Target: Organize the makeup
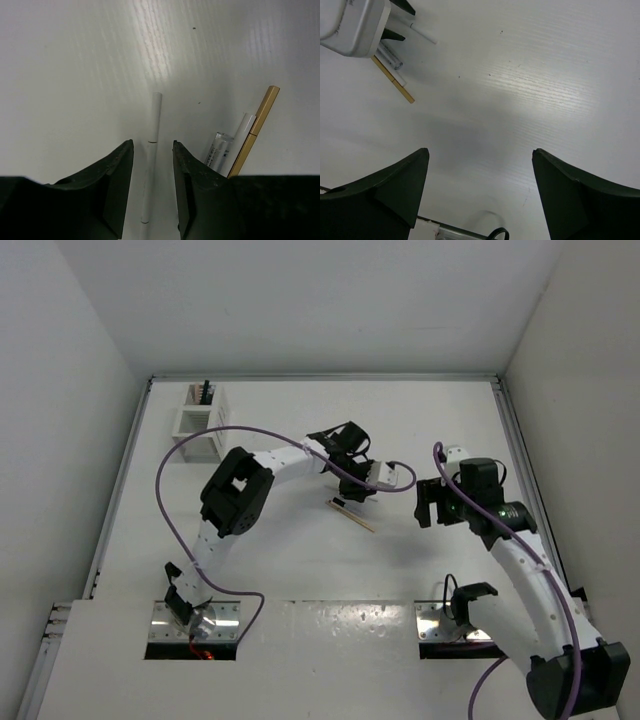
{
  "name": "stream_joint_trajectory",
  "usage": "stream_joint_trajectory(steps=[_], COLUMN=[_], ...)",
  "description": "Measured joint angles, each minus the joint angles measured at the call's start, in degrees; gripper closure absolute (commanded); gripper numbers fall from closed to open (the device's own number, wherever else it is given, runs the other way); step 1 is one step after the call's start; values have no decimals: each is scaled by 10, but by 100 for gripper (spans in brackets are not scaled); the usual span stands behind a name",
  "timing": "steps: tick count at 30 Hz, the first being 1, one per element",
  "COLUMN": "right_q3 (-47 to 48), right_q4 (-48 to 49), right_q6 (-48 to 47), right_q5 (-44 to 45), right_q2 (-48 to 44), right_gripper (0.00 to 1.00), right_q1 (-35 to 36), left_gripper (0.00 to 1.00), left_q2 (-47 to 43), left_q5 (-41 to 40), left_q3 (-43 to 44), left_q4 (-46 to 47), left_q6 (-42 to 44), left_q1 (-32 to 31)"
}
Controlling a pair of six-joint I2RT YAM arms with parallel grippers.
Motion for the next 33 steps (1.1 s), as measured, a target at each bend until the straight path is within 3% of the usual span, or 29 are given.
stream_joint_trajectory(steps=[5, 9, 14, 19, 28, 33], right_q3=[0, 0, 0, 0, 0, 3], right_q4=[-14, -21, -27, -31, -39, -43], right_q6=[-6, -6, -6, -6, -3, 5], right_q5=[14, 20, 30, 36, 63, 78], right_q2=[-13, -24, -38, -61, -101, -106], right_gripper=[16, 16, 16, 16, 16, 17], right_q1=[-7, -12, -12, -12, -12, -12], left_gripper=[59, 70, 74, 100, 100, 100], left_q2=[8, 8, 8, 8, 23, 43], left_q5=[-6, -11, -27, -42, -54, -40], left_q3=[-21, -21, -21, -20, 9, 60], left_q4=[1, 2, 5, 11, 9, -2], left_q6=[10, 12, 16, 26, 36, -10], left_q1=[-6, -7, -15, -18, -12, 25])
